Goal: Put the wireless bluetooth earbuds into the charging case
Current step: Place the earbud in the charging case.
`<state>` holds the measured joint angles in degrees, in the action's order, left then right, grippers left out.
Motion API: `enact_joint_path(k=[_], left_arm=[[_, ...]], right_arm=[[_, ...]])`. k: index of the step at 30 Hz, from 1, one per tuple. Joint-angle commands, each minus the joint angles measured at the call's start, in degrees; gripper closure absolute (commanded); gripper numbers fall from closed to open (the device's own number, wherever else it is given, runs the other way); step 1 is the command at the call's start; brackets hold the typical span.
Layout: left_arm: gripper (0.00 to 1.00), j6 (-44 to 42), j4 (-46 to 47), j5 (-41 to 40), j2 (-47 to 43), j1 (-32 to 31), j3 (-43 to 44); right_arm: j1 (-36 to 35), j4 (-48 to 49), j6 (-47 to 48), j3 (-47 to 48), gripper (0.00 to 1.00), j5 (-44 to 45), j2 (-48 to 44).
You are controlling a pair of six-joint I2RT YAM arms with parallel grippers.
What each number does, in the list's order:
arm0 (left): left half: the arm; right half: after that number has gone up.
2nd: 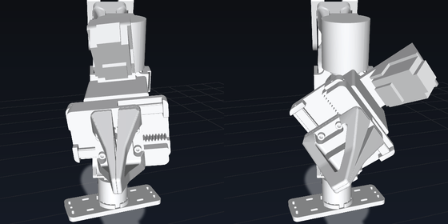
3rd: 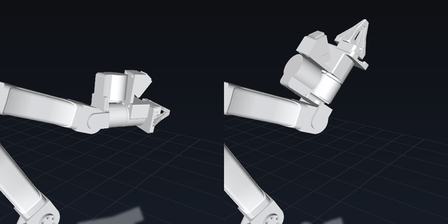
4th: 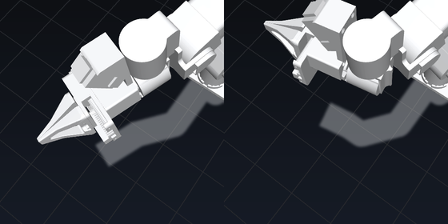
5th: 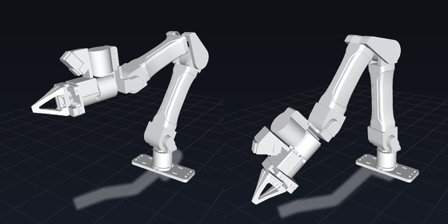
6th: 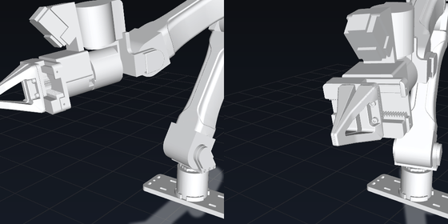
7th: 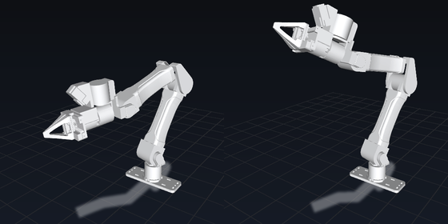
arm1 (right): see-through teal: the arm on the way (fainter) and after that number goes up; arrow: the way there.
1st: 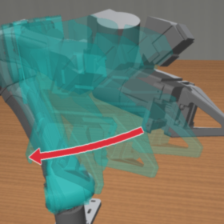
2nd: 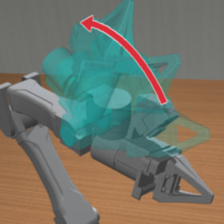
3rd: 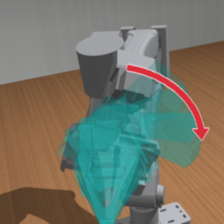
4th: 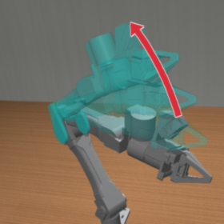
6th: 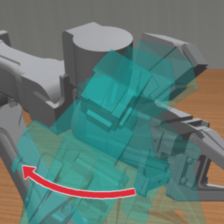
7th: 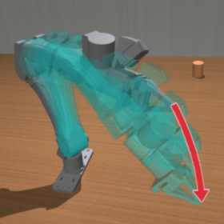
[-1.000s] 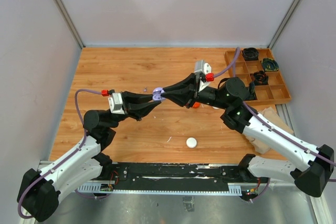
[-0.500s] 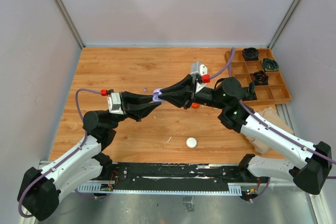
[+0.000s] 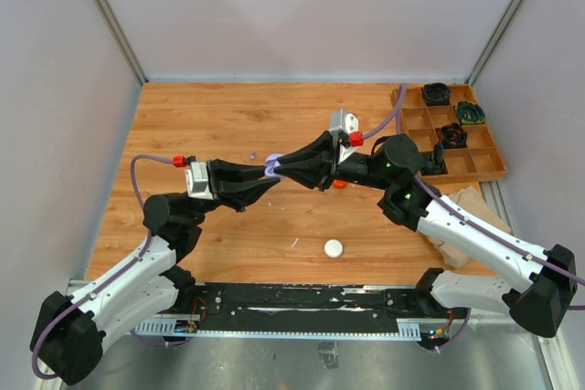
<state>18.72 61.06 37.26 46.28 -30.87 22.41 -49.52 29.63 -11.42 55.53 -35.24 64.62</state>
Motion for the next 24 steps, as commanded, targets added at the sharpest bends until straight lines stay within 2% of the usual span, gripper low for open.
enact_joint_path(k=[1,12,24], left_arm=[[1.0,0.5,3.4,0.0,-1.1,0.2,-0.5],[1.0,-1.3,2.1,-0.1,-0.3,0.2,-1.7],[1.0,-3.9,1.5,-0.8,2.1,0.2,-3.0]], right_arm=[[-0.9,-0.5,1.7,-0.6,0.77,-0.7,-0.4],[-1.0,-6.7,4.6,2.0,0.51,0.1,-2.2],[-1.0,-19.3,9.8,4.7,0.52,6.7,-6.5]])
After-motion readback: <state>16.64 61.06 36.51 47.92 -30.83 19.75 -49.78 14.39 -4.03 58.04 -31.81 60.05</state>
